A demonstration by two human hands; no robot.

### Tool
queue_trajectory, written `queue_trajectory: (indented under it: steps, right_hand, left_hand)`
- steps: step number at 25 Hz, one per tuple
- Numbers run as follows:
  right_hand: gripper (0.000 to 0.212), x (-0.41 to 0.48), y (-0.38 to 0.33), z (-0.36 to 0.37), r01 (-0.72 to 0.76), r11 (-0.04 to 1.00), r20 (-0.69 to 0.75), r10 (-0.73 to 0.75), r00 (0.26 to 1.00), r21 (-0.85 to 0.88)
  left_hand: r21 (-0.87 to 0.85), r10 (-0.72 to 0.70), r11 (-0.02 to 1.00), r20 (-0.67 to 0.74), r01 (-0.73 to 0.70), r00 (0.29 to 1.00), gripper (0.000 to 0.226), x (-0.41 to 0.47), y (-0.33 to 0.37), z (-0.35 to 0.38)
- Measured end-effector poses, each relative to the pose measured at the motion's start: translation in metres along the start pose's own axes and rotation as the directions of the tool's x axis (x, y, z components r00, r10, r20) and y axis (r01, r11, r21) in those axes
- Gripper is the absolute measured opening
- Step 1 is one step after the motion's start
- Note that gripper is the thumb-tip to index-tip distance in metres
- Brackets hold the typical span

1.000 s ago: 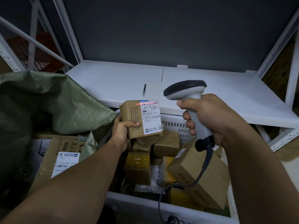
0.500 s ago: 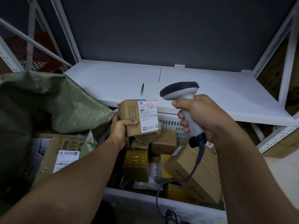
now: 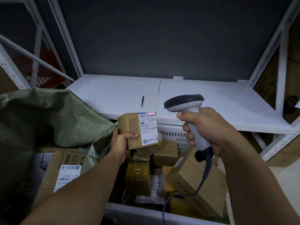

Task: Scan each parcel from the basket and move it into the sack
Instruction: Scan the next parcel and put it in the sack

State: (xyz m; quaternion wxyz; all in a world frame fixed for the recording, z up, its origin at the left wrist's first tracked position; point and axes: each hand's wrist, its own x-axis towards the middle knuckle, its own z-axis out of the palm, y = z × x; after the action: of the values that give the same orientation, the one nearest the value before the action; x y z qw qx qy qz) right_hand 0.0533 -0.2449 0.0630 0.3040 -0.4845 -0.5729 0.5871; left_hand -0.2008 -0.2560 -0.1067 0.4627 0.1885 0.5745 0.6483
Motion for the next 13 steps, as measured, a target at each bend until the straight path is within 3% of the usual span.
queue_trajectory:
  steps: [8,13]
  right_hand:
    - [0.019,-0.013,-0.005,-0.005,0.023,1.0,0.01,-0.023,1.0,0.001]
    - [0.021,-0.029,-0.013,-0.003,0.045,0.999,0.033,-0.045,0.998,-0.016]
  left_hand:
    - [0.016,0.064,0.998,-0.011,-0.064,0.998,0.071,-0.02,0.013,0.005]
    - [0.049,0.092,0.995,-0.041,-0.09,0.995,0.074,-0.032,0.022,-0.008]
